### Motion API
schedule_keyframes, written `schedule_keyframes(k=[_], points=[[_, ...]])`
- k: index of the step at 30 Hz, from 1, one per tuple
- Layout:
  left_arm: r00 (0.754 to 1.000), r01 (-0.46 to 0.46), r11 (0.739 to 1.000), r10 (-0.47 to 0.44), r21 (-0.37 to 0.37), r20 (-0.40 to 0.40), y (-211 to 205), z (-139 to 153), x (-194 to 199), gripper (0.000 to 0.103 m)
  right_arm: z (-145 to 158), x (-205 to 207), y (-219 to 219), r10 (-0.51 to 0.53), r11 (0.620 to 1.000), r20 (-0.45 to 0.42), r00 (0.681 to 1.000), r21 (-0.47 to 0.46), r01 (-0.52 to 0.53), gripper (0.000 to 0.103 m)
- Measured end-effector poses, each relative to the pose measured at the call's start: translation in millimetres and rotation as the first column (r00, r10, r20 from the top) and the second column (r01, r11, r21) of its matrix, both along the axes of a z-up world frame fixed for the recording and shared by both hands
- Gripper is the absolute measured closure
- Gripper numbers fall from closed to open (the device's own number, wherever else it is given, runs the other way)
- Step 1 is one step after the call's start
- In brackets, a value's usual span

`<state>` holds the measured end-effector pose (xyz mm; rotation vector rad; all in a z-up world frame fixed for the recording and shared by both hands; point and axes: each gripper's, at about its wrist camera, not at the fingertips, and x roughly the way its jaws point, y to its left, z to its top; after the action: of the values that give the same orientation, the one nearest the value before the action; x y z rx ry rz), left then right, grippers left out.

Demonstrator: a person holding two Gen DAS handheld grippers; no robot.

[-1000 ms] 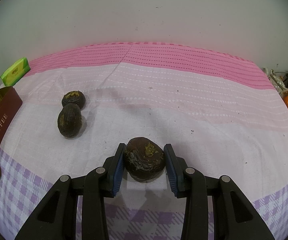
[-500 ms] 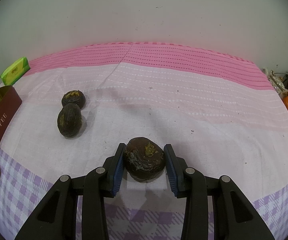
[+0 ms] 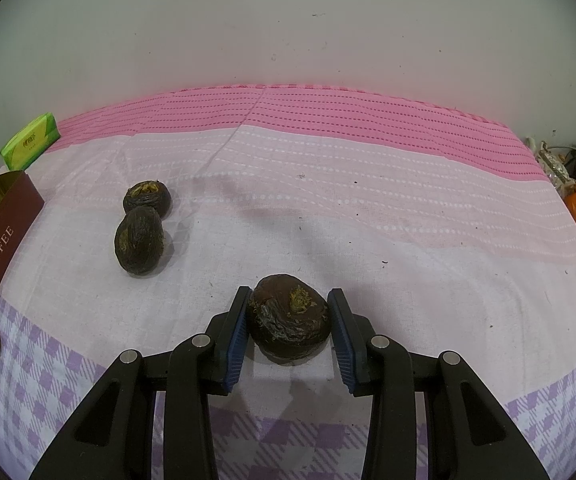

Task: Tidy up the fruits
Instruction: 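Lower orange into the tray and open the left tool, then carry dark brown fruit over the tin tray with right tool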

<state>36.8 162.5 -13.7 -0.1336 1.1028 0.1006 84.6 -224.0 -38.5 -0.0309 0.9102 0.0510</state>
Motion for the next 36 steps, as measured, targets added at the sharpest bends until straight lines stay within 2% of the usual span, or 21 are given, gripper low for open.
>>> schedule_keyframes(k=[3, 11, 15, 22, 26, 29, 36], points=[[1.0, -0.002, 1.0, 0.002, -0.014, 0.004, 2, 1, 0, 0.062, 0, -1, 0, -0.005, 1.0, 0.0, 1.0, 0.001, 0.005, 0.064], [0.999, -0.012, 1.0, 0.013, -0.029, 0.034, 3, 10, -3, 0.043, 2, -4, 2, -0.019, 1.0, -0.021, 1.0, -0.01, 0.019, 0.065], [0.998, -0.011, 1.0, 0.012, -0.006, 0.063, 0, 18, -6, 0.033, 5, -7, 7, -0.016, 1.0, -0.027, 1.0, -0.025, 0.015, 0.065], [0.987, -0.048, 0.999, 0.047, 0.003, 0.152, 10, 41, -13, 0.026, 28, -12, 25, 0.012, 1.0, 0.003, 1.0, -0.016, -0.012, 0.065], [0.979, -0.09, 0.996, 0.087, 0.005, 0.185, 23, 52, -16, 0.023, 49, -16, 53, 0.085, 0.996, 0.033, 0.996, 0.037, -0.087, 0.065], [0.967, -0.139, 0.99, 0.135, 0.003, 0.216, 36, 61, -20, 0.021, 63, -22, 86, 0.169, 0.979, 0.053, 0.984, 0.106, -0.174, 0.065], [0.943, -0.264, 0.964, 0.257, 0.007, 0.214, 62, 61, -33, 0.019, 86, -37, 175, 0.378, 0.905, 0.087, 0.922, 0.174, -0.387, 0.065]])
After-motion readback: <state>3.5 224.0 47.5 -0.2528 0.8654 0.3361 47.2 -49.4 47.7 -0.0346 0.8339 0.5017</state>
